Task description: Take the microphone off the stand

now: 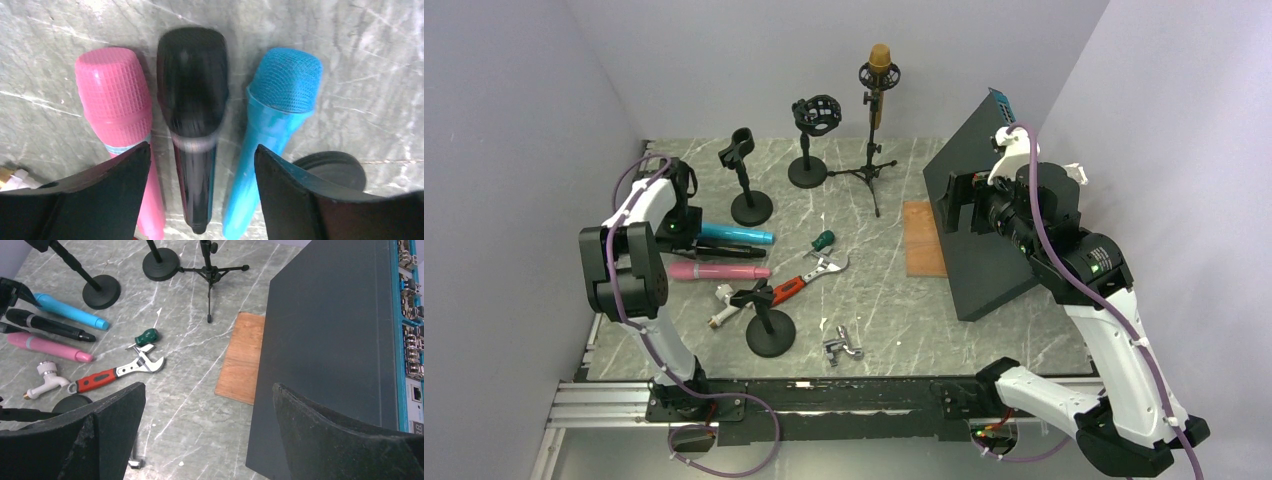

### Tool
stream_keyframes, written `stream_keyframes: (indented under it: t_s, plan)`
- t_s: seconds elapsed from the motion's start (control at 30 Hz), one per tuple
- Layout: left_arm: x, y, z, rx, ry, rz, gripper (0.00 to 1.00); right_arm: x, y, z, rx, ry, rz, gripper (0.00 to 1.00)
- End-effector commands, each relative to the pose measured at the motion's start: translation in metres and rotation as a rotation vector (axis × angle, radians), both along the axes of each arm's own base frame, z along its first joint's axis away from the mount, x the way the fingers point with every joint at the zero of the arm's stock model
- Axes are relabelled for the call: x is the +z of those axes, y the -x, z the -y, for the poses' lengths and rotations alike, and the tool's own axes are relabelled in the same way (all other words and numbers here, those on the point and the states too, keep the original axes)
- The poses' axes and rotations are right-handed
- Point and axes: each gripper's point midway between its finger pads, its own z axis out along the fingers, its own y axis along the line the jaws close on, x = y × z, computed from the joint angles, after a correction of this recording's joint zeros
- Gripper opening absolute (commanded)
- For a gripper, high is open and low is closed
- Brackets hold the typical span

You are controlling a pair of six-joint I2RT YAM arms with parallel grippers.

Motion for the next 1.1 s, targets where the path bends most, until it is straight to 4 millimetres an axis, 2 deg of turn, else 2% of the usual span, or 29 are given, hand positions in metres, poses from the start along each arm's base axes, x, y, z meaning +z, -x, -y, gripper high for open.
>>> stream_keyframes:
  t_s: [0.0, 0.07, 0.23, 0.27, 0.37, 0.53, 0.63, 0.77, 0.8, 0.87, 0.97, 1.07]
  plan:
    - [0.028, -0.01, 0.003, -0.004, 0.018, 0.055, 0.84, 0.008, 0.003, 0.0, 0.002, -0.02, 0.027, 1.0]
    - [0.042, -0.013, 0.004, -0.019, 0.015, 0.093, 0.92, 0.007, 0.004, -0.002, 0.012, -0.032, 0.026, 1.0]
    - [0.092, -0.02, 0.0, -0.102, -0.039, 0.232, 0.92, 0.003, 0.008, -0.007, 0.036, -0.058, 0.018, 1.0]
    - [0.104, -0.026, 0.0, -0.14, -0.054, 0.292, 0.92, 0.002, 0.01, -0.008, 0.042, -0.061, 0.015, 1.0]
    - [0.154, -0.049, 0.007, -0.309, -0.094, 0.542, 0.88, 0.0, 0.013, -0.009, 0.055, -0.074, 0.015, 1.0]
    - [0.258, -0.085, 0.022, -0.522, -0.195, 0.963, 0.88, 0.002, 0.018, -0.008, 0.06, -0.076, 0.015, 1.0]
    - [0.312, -0.112, 0.047, -0.678, -0.206, 1.222, 0.99, 0.003, 0.02, -0.004, 0.05, -0.064, 0.017, 1.0]
    - [0.365, -0.142, 0.089, -0.89, -0.153, 1.529, 0.99, 0.007, 0.02, 0.002, 0.028, -0.046, 0.025, 1.0]
    - [0.362, -0.156, 0.101, -0.944, -0.109, 1.568, 1.0, 0.007, 0.02, 0.004, 0.021, -0.042, 0.027, 1.0]
    - [0.381, -0.17, 0.122, -1.035, -0.037, 1.674, 0.99, 0.008, 0.018, 0.005, 0.01, -0.037, 0.027, 1.0]
    - [0.391, -0.186, 0.149, -1.114, 0.061, 1.804, 0.99, 0.009, 0.016, 0.008, -0.008, -0.026, 0.028, 1.0]
    - [0.388, -0.202, 0.17, -1.111, 0.089, 1.858, 0.99, 0.009, 0.014, 0.012, -0.029, -0.006, 0.022, 1.0]
